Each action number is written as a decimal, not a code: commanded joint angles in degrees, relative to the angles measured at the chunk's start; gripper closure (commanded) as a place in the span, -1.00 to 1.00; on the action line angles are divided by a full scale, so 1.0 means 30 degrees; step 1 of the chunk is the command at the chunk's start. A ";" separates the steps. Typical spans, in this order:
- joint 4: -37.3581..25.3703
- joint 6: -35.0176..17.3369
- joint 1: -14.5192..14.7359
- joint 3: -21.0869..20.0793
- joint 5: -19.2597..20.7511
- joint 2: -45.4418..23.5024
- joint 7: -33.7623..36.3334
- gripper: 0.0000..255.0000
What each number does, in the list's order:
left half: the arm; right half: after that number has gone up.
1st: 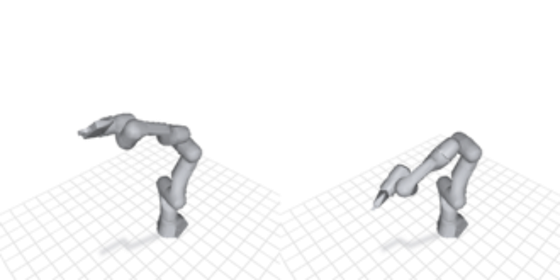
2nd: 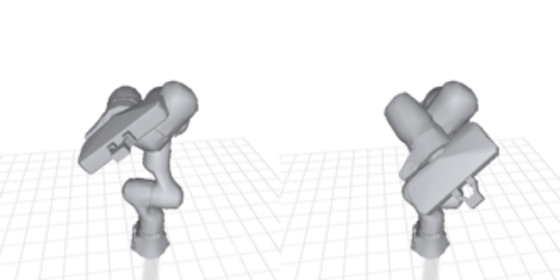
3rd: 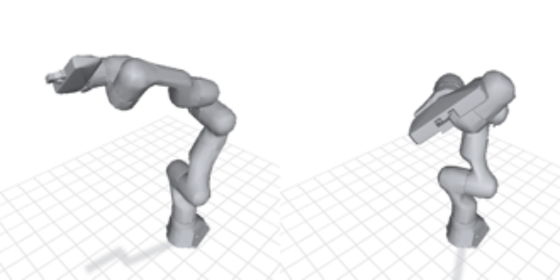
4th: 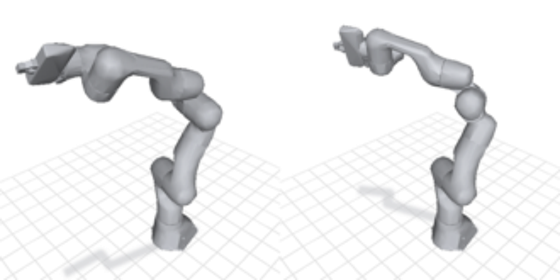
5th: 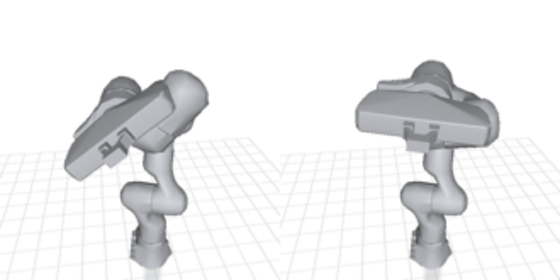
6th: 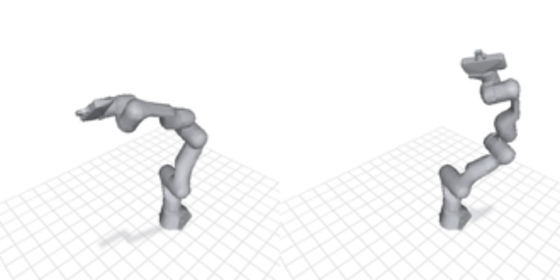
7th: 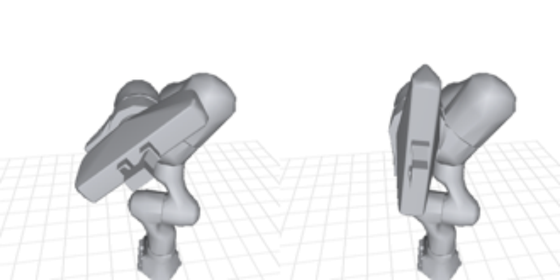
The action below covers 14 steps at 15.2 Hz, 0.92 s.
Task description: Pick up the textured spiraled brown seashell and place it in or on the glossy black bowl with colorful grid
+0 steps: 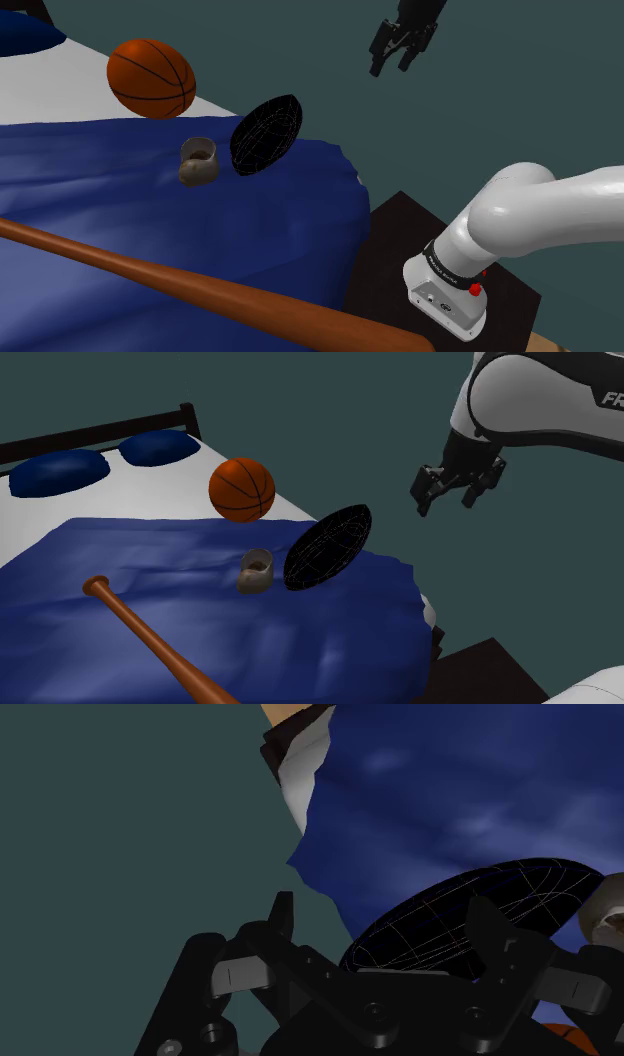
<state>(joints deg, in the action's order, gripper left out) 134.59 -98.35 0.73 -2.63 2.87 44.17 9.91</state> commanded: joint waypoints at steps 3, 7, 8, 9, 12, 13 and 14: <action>0.0215 -0.0813 0.0164 -0.0726 -0.0361 -0.0568 0.0939 -1.00; 0.0325 -0.2454 0.0422 -0.2193 -0.0943 -0.2017 0.2806 -1.00; 0.0285 -0.2861 0.0472 -0.2559 -0.1049 -0.2441 0.3277 -1.00; 0.0218 -0.3265 0.0514 -0.2925 -0.1135 -0.2889 0.3749 -1.00; -0.0146 -0.4443 0.0576 -0.4032 -0.1270 -0.4364 0.5186 -1.00; -0.0321 -0.4820 0.0578 -0.4401 -0.1265 -0.4898 0.5676 -1.00; -0.0524 -0.5186 0.0569 -0.4772 -0.1233 -0.5451 0.6173 -1.00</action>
<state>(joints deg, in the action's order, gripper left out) 133.47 -112.40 2.50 -15.82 -0.91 29.68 26.87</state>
